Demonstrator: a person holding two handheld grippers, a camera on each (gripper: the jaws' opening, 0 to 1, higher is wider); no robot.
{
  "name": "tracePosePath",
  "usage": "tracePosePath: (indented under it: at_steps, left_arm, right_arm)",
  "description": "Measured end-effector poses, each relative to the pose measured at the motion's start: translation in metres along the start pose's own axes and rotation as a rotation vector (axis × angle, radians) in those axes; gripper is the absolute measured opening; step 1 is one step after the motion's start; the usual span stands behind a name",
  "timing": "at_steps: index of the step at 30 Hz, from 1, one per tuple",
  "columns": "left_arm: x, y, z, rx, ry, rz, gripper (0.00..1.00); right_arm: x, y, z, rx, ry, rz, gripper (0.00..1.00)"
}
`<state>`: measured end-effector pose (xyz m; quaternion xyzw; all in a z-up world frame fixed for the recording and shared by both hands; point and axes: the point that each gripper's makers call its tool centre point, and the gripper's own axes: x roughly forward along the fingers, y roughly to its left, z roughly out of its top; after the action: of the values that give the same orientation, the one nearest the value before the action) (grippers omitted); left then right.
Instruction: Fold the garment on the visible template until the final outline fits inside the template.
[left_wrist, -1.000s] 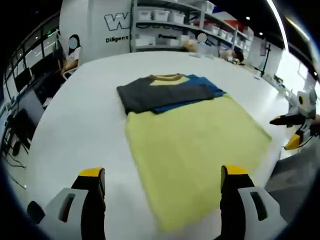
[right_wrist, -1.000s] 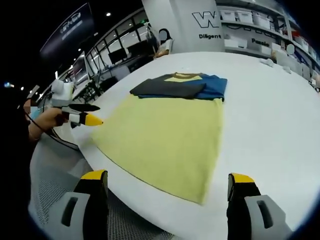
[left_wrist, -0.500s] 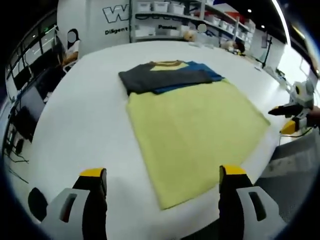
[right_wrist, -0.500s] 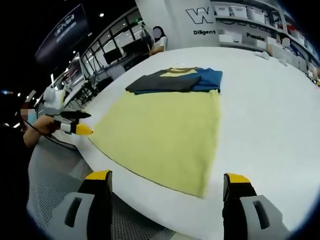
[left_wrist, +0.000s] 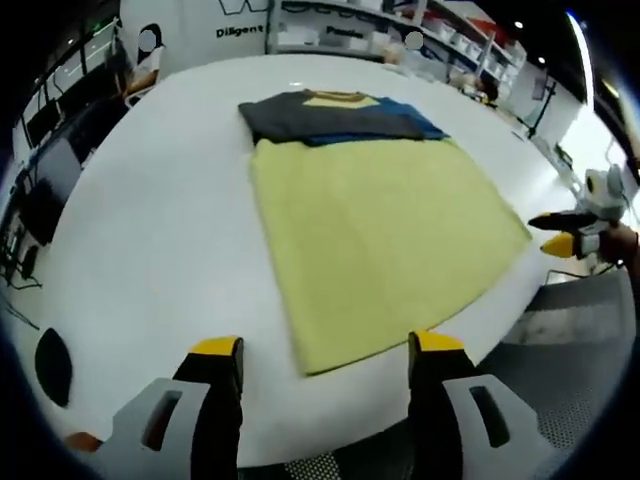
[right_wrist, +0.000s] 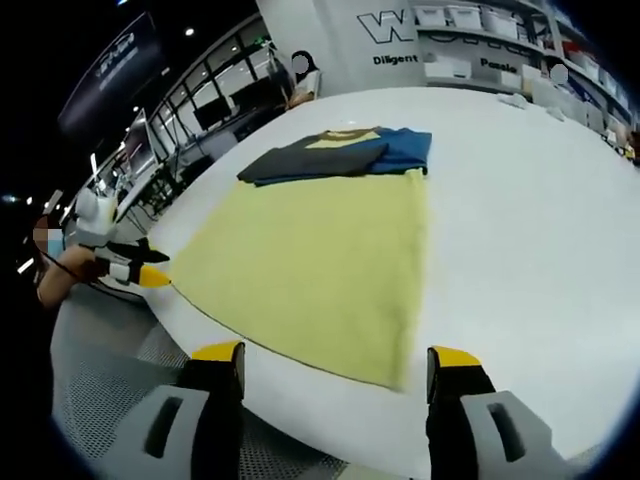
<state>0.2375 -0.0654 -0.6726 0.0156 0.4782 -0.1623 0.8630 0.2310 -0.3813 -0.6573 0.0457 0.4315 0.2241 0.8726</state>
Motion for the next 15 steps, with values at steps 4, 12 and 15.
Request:
tracePosePath:
  at_steps: [4,12,15]
  left_arm:
    - [-0.0013,0.0018,0.0002,-0.028,0.002,0.002,0.58]
    - [0.0000,-0.0001,0.0009,-0.042,0.009,-0.003,0.43]
    - [0.0016,-0.0059,0.0000,-0.060,0.009,-0.021,0.39]
  right_arm:
    - [0.0013,-0.0028,-0.0007,0.008,0.004,-0.013,0.61]
    - [0.0058,-0.0089,-0.0031,-0.010,0.024,-0.047,0.52]
    - [0.0063,-0.0103,-0.0029,-0.018,0.025,-0.062,0.46]
